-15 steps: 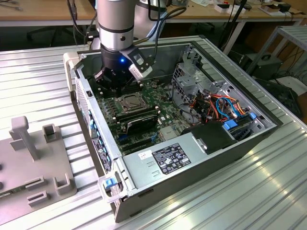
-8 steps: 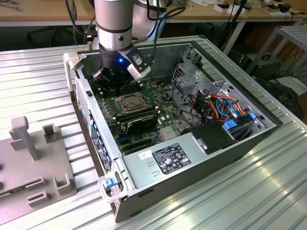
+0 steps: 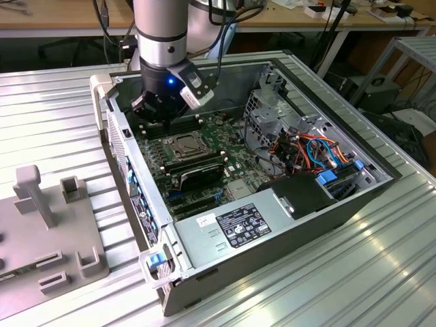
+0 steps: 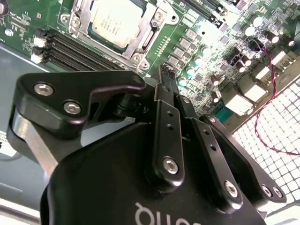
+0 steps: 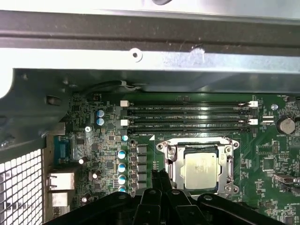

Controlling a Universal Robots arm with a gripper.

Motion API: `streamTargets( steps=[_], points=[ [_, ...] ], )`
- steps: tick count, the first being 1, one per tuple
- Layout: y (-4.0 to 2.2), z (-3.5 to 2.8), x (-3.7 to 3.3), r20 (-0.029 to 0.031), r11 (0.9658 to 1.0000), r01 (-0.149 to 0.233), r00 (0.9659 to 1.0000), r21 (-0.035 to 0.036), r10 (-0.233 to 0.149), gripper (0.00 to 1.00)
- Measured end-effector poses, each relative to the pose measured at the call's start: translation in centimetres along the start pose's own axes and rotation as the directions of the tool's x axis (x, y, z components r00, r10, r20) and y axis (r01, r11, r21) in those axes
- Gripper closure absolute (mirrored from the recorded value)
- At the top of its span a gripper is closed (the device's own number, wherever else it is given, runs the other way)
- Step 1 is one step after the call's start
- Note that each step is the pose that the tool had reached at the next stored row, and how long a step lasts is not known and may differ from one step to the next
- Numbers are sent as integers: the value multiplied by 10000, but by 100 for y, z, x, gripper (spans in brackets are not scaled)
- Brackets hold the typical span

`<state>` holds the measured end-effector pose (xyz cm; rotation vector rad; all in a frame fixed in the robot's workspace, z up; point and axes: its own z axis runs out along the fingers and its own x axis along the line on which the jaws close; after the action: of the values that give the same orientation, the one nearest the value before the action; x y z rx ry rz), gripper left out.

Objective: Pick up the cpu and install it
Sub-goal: 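Install the first cpu locking lever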

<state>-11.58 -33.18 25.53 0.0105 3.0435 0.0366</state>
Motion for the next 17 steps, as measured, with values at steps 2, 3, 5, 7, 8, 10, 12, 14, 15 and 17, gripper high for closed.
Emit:
streamTargets(
  steps=[2,3,5,7,8,10,12,14,15,17],
  points=[
    [17,0,5,14,10000,0,10000,-1,0,89],
    [25,-1,9,23,10000,0,10000,-2,0,89],
    [41,-1,19,46,10000,-1,10000,-8,1,89],
    [64,-2,34,80,10000,-1,10000,-22,2,89],
    [71,-3,38,89,10000,-2,10000,-26,2,89],
    [87,-5,48,113,10000,-2,9999,-32,2,89],
    [91,-20,51,141,10000,-1,9999,-35,2,89],
    [94,-40,50,160,10000,-5,9999,-36,5,89],
    [96,-45,50,172,10000,-6,9999,-44,7,89],
    [99,-45,53,198,10000,-10,9998,-80,12,89]
  ],
)
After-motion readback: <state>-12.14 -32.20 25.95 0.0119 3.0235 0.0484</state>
